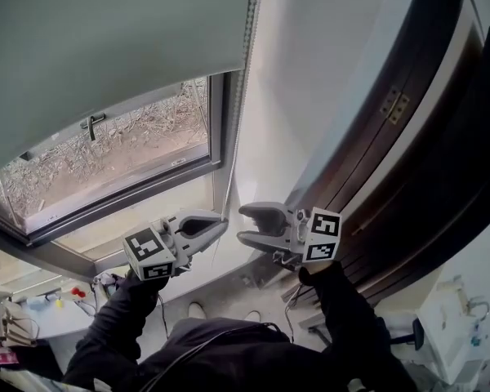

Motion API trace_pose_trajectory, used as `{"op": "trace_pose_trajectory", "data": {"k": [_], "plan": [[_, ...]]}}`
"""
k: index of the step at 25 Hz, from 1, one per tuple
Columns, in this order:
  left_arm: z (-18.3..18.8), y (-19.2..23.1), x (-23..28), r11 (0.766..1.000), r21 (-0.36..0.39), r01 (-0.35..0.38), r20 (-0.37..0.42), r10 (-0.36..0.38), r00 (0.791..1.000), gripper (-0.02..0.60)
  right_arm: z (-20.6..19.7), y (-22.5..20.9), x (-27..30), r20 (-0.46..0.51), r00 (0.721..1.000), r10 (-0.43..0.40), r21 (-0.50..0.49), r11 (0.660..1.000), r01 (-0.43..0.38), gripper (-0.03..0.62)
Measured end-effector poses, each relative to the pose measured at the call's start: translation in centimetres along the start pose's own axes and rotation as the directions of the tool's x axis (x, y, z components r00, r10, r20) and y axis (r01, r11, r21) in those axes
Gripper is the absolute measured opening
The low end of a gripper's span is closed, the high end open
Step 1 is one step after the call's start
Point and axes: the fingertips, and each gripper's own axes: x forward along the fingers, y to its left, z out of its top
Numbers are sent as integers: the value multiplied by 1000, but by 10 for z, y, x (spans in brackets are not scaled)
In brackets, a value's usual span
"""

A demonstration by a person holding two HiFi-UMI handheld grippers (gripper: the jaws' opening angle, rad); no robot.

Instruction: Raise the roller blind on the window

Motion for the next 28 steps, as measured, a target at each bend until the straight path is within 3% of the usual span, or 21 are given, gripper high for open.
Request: {"op": "trace_pose_trajectory", "data": {"k": [5, 10, 15, 17, 23, 26, 28], "plan": [[-77, -9, 11, 999, -38, 23, -92, -27, 995, 8, 72, 13, 6, 40, 999, -15, -156, 988, 21, 245], [-143, -5, 6, 996, -87, 2, -145, -15, 989, 8, 103, 19, 26, 39, 999, 5, -183, 983, 2, 245], [-148, -13, -2, 994, -107, 28, -84, -37, 996, 8, 103, 23, 45, -6, 1000, 14, -193, 981, -15, 239], [-147, -13, -4, 993, -114, 25, -67, -32, 997, 8, 106, 23, 48, 4, 1000, 15, -200, 980, -14, 167], [-147, -17, -6, 994, -106, 20, -60, -27, 998, 8, 112, 20, 49, 6, 1000, -4, -204, 979, 6, 29], [-146, -16, -8, 989, -147, -6, -39, 0, 999, 8, 112, 18, 47, 3, 1000, -5, -171, 985, 6, 18], [-145, -13, -10, 984, -172, -44, -24, 40, 999, 9, 112, 16, 46, -5, 999, -42, -218, 975, 40, 17]]}}
